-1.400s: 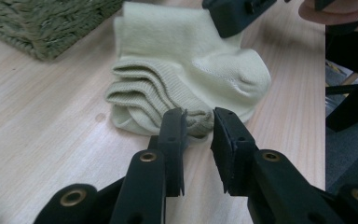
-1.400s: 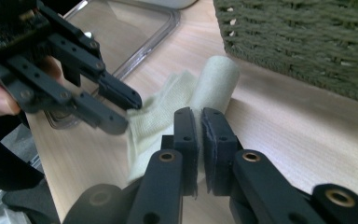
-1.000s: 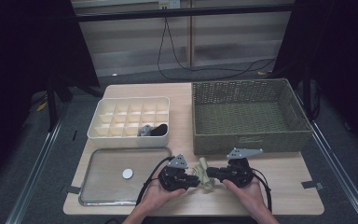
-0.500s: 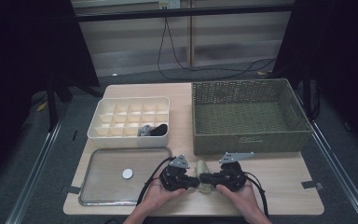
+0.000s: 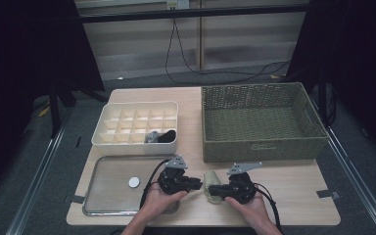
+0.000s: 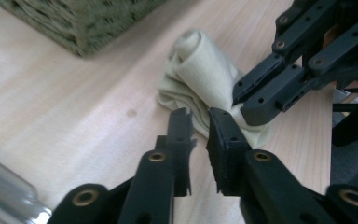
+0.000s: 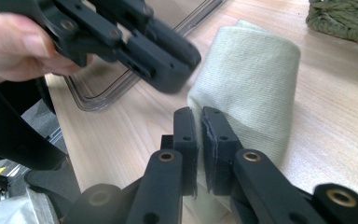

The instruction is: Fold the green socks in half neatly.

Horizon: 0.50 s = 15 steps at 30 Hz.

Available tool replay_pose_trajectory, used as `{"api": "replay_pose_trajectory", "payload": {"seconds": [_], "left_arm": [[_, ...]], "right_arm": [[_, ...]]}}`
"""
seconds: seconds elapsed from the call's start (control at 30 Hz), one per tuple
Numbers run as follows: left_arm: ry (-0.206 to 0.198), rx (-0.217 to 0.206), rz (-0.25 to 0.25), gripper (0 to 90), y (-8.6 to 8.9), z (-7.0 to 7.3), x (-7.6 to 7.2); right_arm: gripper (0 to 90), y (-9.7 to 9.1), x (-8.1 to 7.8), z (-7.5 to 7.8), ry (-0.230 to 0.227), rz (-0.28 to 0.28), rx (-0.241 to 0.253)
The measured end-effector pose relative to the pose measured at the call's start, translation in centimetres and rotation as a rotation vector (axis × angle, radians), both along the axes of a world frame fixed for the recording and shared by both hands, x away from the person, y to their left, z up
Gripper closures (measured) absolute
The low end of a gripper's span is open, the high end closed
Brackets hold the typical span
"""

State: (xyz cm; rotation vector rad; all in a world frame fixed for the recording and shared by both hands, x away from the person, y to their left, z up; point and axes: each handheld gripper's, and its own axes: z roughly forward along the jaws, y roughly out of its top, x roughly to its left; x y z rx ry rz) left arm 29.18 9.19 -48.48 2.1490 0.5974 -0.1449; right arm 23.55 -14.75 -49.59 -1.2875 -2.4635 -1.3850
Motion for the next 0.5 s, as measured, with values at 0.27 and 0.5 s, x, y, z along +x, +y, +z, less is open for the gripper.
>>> {"api": "replay_pose_trajectory", "payload": {"seconds": [0.27, 0.5], "left_arm": [[-0.003, -0.035, 0.001, 58.4, -1.6, 1.1, 1.0], [-0.003, 0.008, -0.004, 54.4, -3.1, 0.3, 1.5]], "right_arm": [[84.7, 0.1, -0.2, -0.1, -0.009, 0.007, -0.012], [84.6, 0.3, -0.6, 0.0, -0.021, 0.028, -0.038]]}}
